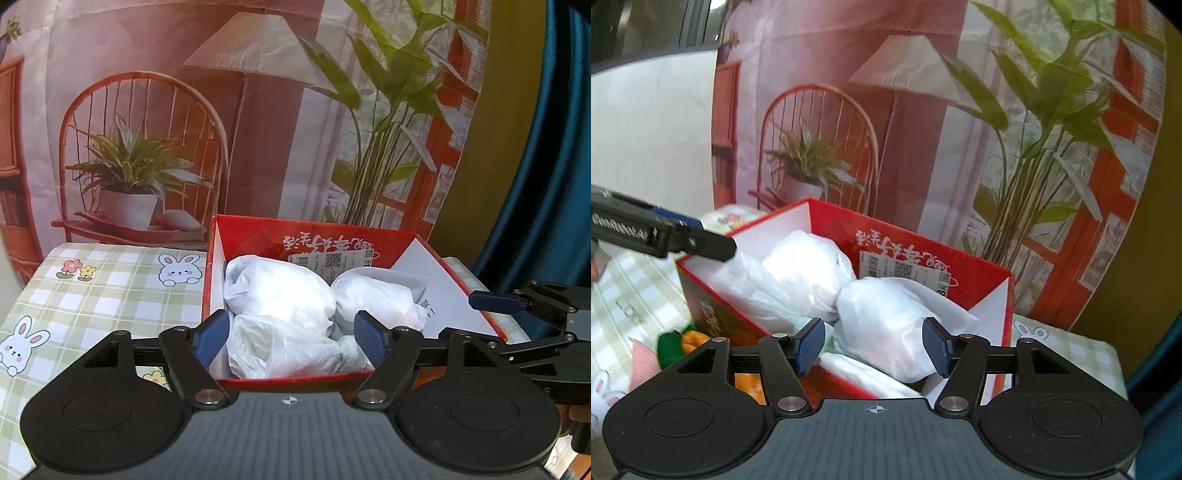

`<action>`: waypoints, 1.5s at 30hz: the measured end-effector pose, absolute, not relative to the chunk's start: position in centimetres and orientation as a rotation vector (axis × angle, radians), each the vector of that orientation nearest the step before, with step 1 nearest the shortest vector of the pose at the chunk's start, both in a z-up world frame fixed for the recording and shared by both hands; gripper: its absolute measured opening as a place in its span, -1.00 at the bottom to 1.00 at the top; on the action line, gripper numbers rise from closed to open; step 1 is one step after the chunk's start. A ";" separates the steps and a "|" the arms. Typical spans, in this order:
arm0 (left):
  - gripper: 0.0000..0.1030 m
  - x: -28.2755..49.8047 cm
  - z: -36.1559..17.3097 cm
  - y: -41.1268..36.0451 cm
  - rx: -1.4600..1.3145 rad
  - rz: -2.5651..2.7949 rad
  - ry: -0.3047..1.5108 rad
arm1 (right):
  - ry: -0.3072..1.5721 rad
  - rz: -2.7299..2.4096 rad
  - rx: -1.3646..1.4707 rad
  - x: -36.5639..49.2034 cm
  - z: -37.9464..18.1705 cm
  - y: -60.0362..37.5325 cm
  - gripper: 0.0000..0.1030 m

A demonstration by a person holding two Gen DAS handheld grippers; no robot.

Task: Organize soft objects
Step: 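Lift the second white bundle with the right tool and release it into the box, then lower the right tool to the orange floral cloth roll and grasp it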

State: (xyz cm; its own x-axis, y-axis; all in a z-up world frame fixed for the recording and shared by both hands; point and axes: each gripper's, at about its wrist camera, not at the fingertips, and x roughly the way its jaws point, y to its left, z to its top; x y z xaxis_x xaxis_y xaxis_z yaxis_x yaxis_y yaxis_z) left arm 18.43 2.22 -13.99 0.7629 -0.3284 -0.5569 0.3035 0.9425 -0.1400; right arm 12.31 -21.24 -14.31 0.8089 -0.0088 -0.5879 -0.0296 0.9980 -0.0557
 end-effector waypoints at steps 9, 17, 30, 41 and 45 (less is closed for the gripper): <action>0.52 16.3 -14.1 2.2 -0.017 -0.330 0.594 | 0.562 -0.028 0.026 9.3 -15.2 -20.4 0.10; 0.52 15.2 -14.8 1.7 0.004 -0.348 0.587 | 0.555 -0.025 0.021 8.2 -16.0 -19.8 0.10; 0.52 13.8 -16.2 2.6 -0.030 -0.375 0.596 | 0.558 0.005 -0.010 7.3 -17.4 -18.9 0.13; 0.51 13.9 -19.2 3.1 -0.056 -0.392 0.665 | 0.639 -0.002 0.020 7.1 -20.5 -19.3 0.12; 0.51 14.4 -20.4 3.0 -0.085 -0.420 0.704 | 0.681 0.003 0.039 7.2 -21.6 -19.5 0.12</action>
State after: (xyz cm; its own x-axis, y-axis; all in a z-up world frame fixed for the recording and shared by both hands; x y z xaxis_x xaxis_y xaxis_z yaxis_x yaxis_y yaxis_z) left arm 14.42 2.95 -20.37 0.6825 -0.4022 -0.6103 0.3460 0.9133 -0.2150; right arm 7.21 -19.54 -21.60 0.7771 0.0153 -0.6291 0.0100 0.9993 0.0367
